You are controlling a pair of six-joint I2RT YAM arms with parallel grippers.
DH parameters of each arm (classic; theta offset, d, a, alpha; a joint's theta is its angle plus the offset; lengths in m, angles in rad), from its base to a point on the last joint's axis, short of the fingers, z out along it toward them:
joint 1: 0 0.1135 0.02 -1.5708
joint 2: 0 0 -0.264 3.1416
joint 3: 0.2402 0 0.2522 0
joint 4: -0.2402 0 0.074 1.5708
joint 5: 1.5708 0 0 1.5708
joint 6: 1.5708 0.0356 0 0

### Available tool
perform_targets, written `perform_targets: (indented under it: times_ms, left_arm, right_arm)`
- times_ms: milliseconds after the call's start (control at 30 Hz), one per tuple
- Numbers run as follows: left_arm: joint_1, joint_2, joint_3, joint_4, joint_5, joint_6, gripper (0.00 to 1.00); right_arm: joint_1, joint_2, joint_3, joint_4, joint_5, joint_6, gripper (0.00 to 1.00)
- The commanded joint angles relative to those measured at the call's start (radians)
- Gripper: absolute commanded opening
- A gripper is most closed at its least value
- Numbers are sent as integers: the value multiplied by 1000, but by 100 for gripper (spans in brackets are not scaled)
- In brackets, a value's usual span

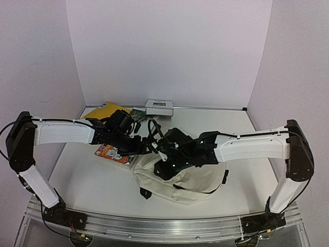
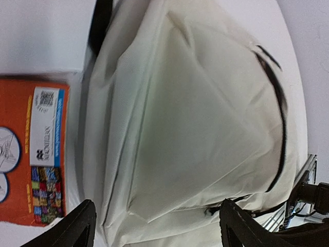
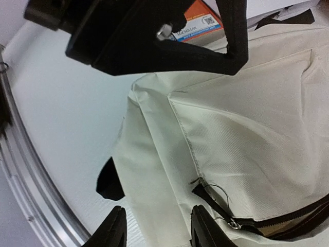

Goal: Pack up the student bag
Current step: Zip the student bag at the center of the board.

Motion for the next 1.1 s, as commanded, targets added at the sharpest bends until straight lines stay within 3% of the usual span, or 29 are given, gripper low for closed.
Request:
perform_targets:
  times_ms: [0, 167, 367, 600, 733, 1067]
  left_arm:
    - [-2, -66, -72, -59, -45, -80, 83]
    - [-2, -64, -146, -20, 5, -195, 81]
    - [-2, -77, -277, 167, 102, -323, 75]
    - [-2, -3, -303, 276, 150, -376, 70]
    - [-1, 19, -303, 294, 151, -390, 61]
    - [-2, 53, -300, 276, 132, -398, 43]
  right_arm:
    - [19, 78, 93, -127, 164, -163, 40]
    - [22, 145, 140, -180, 248, -241, 38]
    - [44, 193, 124, -193, 329, -339, 33]
    - [65, 233, 127, -173, 390, -388, 29]
    - [77, 249, 118, -156, 380, -399, 27]
    - [79, 294, 103, -113, 436, -408, 9]
